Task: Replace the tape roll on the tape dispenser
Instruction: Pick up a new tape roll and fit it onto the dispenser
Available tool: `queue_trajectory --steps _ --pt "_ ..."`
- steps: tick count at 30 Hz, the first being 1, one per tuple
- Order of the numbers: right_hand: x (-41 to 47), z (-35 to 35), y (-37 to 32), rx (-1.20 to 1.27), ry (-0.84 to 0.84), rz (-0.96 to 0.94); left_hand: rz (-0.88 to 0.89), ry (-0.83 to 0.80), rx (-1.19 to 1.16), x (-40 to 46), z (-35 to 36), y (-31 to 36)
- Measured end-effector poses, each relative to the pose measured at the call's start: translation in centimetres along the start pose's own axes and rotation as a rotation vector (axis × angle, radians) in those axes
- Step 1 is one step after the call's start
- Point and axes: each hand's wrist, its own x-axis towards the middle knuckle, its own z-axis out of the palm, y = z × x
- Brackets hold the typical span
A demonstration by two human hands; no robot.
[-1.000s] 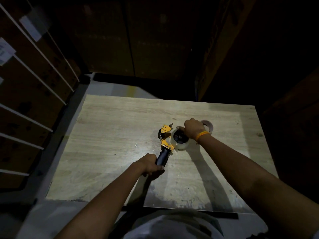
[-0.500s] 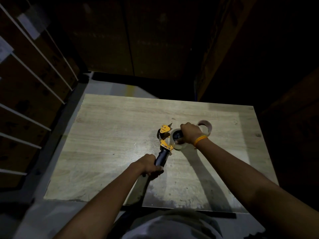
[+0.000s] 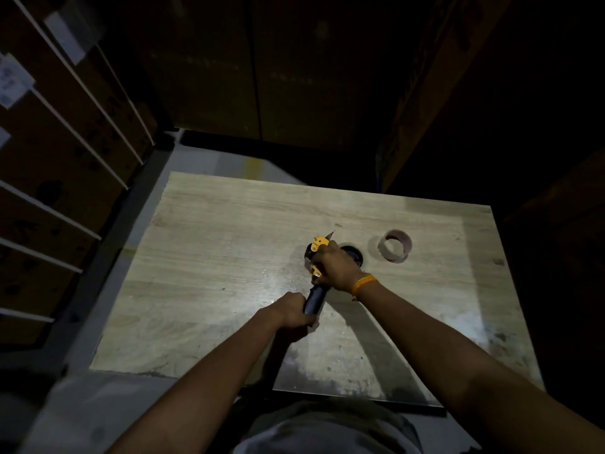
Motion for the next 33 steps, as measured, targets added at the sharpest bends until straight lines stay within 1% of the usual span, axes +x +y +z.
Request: queue_trajectory --steps 2,4,5,7,9,10,11,13,15,16,18,22,23,24,26,28,30,33 --pt "0.3 0.4 0.1 -0.032 0.006 -0.073 0.001 -0.007 0.003 0.1 0.1 0.0" --pt "0.5 0.3 0.0 -0.014 0.019 -0.099 -0.003 -0.019 -0.009 0.2 0.0 0.0" --pt "0.5 0.0 0.2 0.039 0.035 -0.081 -0.002 -0.021 -0.009 0.1 -0.1 -0.1" --pt "0.1 -1.3 1.1 0.159 0.070 0.013 0.005 -0.022 -0.014 -0.1 -0.3 -0.2" --pt "-0.7 -2.1 3.1 0.165 0.120 0.107 0.011 -0.029 -0.032 -0.4 -0.4 -0.4" --pt "-1.3 -2.3 4.3 0.134 0.116 0.141 0.012 -0.033 -0.037 -0.5 -0.5 -0.4" --pt "-1.8 -2.4 5.4 0.090 0.077 0.179 0.015 -0.036 -0.040 -0.6 -0.5 -0.4" --pt "-2.6 -2.4 6.8 -0.008 -0.064 0.230 0.026 -0.036 -0.029 -0.7 -0.7 -0.3" --pt "-2.8 -2.1 7.0 -0.062 -0.195 0.243 0.037 -0.035 0.001 -0.9 -0.8 -0.2" --pt "-2.7 -1.8 6.8 -0.066 -0.222 0.237 0.040 -0.034 0.013 -1.0 -0.9 -0.1" --pt "-2.2 -1.5 6.3 -0.041 -0.203 0.243 0.047 -0.039 0.021 -1.2 -1.1 0.0" --pt "-1.4 -1.8 5.7 -0.018 -0.112 0.362 0.042 -0.044 0.122 -1.6 -2.3 0.3" --pt "-1.4 -1.8 5.6 -0.011 -0.107 0.380 0.028 -0.008 0.148 -1.8 -2.8 0.5" --pt "-1.3 -1.7 5.5 -0.004 -0.101 0.387 0.015 0.065 0.150 -2.1 -3.5 0.9" --pt "-1.3 -1.5 5.6 0.015 -0.089 0.390 -0.011 0.277 0.088 -2.3 -5.1 1.6" --pt "-1.4 -1.4 5.7 0.052 -0.090 0.403 -0.040 0.446 0.022 -1.9 -6.5 2.4" --pt "-1.6 -1.2 5.8 0.087 -0.082 0.432 -0.053 0.527 -0.026 -1.0 -7.6 3.4" --pt "-2.4 -0.6 5.4 0.130 0.003 0.506 -0.067 0.547 -0.058 0.4 -8.2 5.2"
